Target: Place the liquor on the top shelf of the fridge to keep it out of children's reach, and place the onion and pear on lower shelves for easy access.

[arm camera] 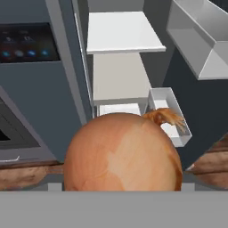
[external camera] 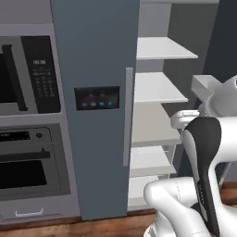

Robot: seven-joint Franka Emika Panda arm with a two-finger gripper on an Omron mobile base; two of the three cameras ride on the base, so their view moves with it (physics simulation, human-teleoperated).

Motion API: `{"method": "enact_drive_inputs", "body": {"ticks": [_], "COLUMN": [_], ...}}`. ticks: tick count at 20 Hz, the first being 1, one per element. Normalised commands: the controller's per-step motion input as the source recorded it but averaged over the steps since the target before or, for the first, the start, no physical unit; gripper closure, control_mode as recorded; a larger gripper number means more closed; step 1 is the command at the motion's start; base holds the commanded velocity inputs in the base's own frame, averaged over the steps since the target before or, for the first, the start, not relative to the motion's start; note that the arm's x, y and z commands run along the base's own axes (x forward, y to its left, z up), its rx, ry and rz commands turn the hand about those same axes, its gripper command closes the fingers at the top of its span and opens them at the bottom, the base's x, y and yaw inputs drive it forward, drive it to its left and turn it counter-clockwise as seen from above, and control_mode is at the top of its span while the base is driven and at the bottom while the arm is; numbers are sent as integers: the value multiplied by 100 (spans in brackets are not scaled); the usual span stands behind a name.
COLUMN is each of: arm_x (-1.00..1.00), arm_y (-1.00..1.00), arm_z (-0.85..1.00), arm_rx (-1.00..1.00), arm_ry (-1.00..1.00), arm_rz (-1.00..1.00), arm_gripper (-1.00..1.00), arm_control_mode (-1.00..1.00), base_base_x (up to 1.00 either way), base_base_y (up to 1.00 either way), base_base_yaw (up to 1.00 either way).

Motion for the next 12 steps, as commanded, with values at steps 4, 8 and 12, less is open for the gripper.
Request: {"method": "enact_drive_inputs", "body": {"ticks": [4,8,12], "arm_x": [0,0,0], "arm_y": [0,0,0], "arm_z": [0,0,0], "arm_rx": [0,0,0], "arm_ry": [0,0,0], "arm_rz": [0,0,0], "arm_gripper": [100,100,100], "arm_control_mode": [100,100,100], "base_base_x": [48,55,58], "base_base_y": [-28,-21,-23], "base_base_yaw": [-17,-17,-17]}}
